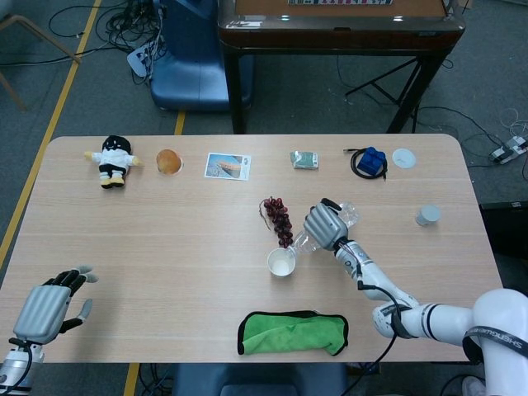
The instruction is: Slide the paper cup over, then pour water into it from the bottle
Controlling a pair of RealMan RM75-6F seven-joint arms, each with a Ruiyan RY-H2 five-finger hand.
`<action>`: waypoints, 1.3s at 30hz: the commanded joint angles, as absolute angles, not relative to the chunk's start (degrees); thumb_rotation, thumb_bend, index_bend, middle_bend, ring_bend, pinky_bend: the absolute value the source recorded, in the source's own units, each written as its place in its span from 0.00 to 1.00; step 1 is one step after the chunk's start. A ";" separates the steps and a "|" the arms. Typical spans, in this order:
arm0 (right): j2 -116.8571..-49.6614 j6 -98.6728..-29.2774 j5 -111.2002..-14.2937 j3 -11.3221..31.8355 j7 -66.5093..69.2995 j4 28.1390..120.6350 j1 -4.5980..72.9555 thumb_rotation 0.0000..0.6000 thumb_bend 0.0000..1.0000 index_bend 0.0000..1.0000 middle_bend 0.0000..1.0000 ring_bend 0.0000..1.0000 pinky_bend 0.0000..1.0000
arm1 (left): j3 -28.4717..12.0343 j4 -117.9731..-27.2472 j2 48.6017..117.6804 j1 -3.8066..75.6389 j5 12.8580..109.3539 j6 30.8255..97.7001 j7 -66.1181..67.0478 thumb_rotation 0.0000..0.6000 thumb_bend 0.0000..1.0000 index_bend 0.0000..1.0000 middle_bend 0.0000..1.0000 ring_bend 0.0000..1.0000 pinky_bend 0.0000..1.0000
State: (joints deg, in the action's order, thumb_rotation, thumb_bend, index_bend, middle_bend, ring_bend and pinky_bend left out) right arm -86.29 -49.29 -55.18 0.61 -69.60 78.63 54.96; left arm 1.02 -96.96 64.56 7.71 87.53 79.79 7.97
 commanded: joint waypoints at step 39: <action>-86.99 -51.79 -52.58 -3.69 -75.39 78.67 58.77 1.00 0.06 0.62 0.68 0.58 0.60 | 0.92 -97.04 64.51 7.83 87.07 79.59 8.04 1.00 0.40 0.35 0.23 0.27 0.43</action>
State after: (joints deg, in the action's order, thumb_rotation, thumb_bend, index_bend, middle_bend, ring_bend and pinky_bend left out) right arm -86.97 -51.76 -52.60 -3.67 -75.36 78.66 58.74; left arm 0.93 -97.03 64.51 7.83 87.08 79.59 8.03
